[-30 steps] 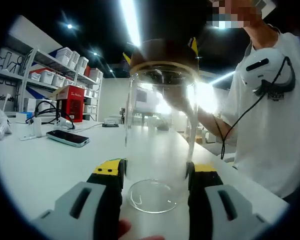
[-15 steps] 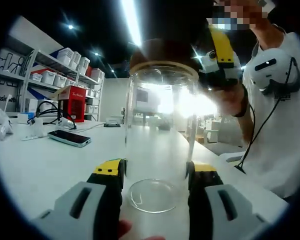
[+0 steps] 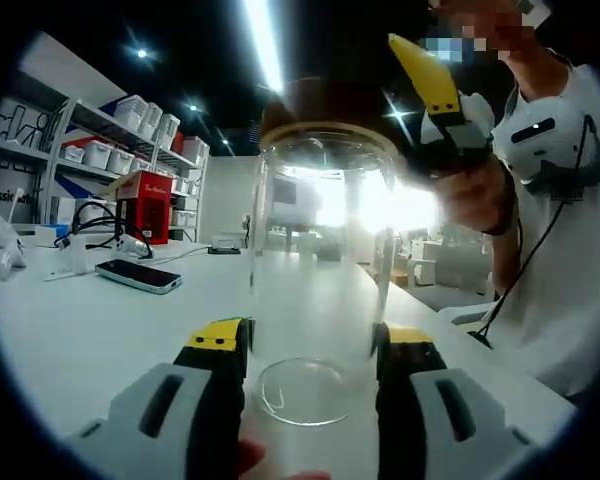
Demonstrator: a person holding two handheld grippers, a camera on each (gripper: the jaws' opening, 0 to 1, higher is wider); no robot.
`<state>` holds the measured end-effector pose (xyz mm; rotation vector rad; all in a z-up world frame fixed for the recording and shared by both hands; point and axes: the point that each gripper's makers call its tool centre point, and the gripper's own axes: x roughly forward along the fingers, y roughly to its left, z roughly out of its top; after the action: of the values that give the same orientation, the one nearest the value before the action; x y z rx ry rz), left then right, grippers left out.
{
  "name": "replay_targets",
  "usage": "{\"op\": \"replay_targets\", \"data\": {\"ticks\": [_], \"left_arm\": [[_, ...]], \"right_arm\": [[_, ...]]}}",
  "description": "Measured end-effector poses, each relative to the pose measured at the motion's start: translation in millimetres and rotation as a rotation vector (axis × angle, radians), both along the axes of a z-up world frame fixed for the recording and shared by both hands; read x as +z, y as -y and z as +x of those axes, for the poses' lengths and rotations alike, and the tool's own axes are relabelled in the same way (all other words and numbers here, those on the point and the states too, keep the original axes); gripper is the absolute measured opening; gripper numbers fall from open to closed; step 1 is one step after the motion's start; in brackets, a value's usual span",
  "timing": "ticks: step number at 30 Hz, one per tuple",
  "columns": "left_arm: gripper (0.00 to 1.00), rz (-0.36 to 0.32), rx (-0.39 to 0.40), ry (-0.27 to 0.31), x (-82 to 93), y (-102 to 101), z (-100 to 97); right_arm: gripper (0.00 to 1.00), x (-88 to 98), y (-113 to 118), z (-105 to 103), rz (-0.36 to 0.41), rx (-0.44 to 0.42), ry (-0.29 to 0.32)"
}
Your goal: Clamp the coffee can twist off the lid put the lid on the table pick up the lid cover the can tighten the lid
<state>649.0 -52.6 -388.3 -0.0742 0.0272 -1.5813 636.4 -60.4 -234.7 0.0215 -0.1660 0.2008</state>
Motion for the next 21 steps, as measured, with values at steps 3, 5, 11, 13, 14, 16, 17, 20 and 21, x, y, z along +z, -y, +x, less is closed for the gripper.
{"op": "replay_targets", "data": {"ticks": [3,5,11,13,14,16,17,20,21], "left_arm": [[0.41,0.0,-0.001,-0.001,0.0,0,0.0],[0.41,0.0,0.0,-0.001,-0.1,0,0.4],[0.41,0.0,-0.001,0.0,-0.4,-1,0.7],[0.41,0.0,-0.004,0.0,-0.4,-1,0.3],[0.41,0.0,-0.003,0.001,-0.4,-1,0.4],[0.41,0.0,-0.003,0.001,-0.5,-1,0.6],[0.41,0.0,-0.003,0.001,-0.5,-1,0.7],[0.41,0.0,-0.003,0.001,-0.5,-1,0.9],[0.41,0.0,-0.003,0.001,-0.5,-1,1.0]], "right_arm": [[0.71,3.0,0,0,-0.017,-0.044,0.027],[0.71,2.8,-3,2,-0.02,-0.053,0.029],[0.69,-11.7,-8,7,-0.062,-0.064,-0.005],[0.69,-16.3,-5,11,-0.07,-0.077,-0.022],[0.7,-21.1,-2,13,-0.067,-0.086,-0.042],[0.72,-24.6,0,15,-0.054,-0.084,-0.052],[0.72,-26.7,1,16,-0.047,-0.088,-0.061],[0.71,-30.7,-2,19,-0.063,-0.082,-0.076],[0.71,-31.6,-3,20,-0.07,-0.08,-0.077]]}}
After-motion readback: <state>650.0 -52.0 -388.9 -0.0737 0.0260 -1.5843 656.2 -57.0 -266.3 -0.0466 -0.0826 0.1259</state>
